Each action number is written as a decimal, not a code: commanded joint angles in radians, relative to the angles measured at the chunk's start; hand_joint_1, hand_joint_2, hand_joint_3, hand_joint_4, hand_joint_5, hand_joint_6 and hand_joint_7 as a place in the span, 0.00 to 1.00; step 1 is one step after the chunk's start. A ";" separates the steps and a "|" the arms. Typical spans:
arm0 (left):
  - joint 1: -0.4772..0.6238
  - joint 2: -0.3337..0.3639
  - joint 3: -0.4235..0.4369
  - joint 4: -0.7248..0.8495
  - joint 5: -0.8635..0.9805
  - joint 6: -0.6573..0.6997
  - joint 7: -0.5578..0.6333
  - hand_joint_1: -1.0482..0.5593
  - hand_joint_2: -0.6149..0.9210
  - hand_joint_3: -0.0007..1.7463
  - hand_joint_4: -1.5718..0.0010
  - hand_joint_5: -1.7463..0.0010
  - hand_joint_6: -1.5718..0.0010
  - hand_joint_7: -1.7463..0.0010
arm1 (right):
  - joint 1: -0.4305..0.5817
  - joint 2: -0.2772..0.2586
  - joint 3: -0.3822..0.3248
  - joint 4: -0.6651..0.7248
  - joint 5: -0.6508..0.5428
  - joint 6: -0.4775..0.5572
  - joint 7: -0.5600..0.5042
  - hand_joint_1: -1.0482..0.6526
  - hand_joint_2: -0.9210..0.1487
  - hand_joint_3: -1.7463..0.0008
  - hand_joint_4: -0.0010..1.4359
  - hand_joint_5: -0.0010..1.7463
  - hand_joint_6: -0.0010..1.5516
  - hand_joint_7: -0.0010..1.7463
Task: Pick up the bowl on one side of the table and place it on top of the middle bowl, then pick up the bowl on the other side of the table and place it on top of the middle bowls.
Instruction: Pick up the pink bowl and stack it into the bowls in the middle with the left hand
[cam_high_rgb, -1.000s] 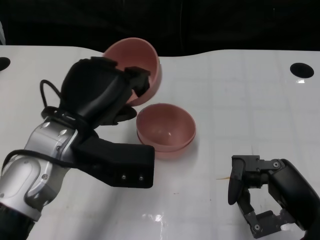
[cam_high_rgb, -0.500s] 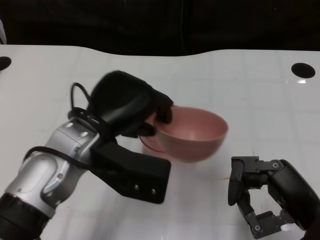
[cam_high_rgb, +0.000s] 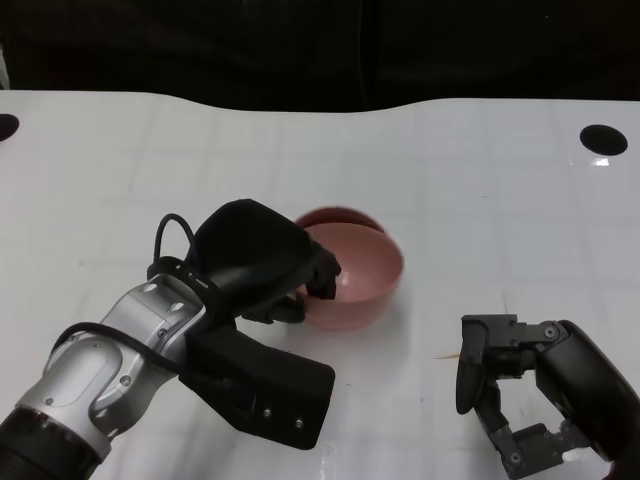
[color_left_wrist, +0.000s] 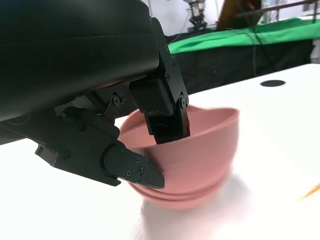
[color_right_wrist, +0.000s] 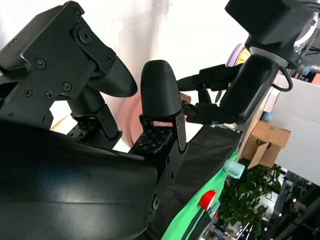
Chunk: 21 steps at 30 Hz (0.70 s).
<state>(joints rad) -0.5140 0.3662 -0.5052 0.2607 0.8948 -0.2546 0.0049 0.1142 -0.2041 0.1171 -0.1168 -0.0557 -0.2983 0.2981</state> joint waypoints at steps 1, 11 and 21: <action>0.014 0.001 0.002 0.015 0.021 0.010 0.056 0.45 1.00 0.03 0.44 0.10 0.25 0.84 | -0.003 -0.015 -0.002 0.007 -0.004 -0.010 0.003 0.57 0.66 0.08 0.64 1.00 0.54 0.86; 0.025 0.019 -0.035 -0.007 0.129 0.104 0.021 0.45 1.00 0.05 0.42 0.13 0.28 0.87 | -0.002 -0.014 -0.002 -0.003 -0.003 -0.002 0.003 0.58 0.66 0.07 0.64 1.00 0.54 0.86; 0.050 0.006 -0.062 -0.046 0.215 0.231 -0.034 0.41 1.00 0.06 0.52 0.55 0.42 0.98 | -0.003 -0.020 -0.004 0.006 -0.006 -0.010 0.005 0.57 0.67 0.07 0.64 1.00 0.54 0.86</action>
<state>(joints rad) -0.4813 0.3677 -0.5615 0.2339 1.0951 -0.0501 0.0011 0.1142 -0.2067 0.1169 -0.1161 -0.0567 -0.3000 0.3014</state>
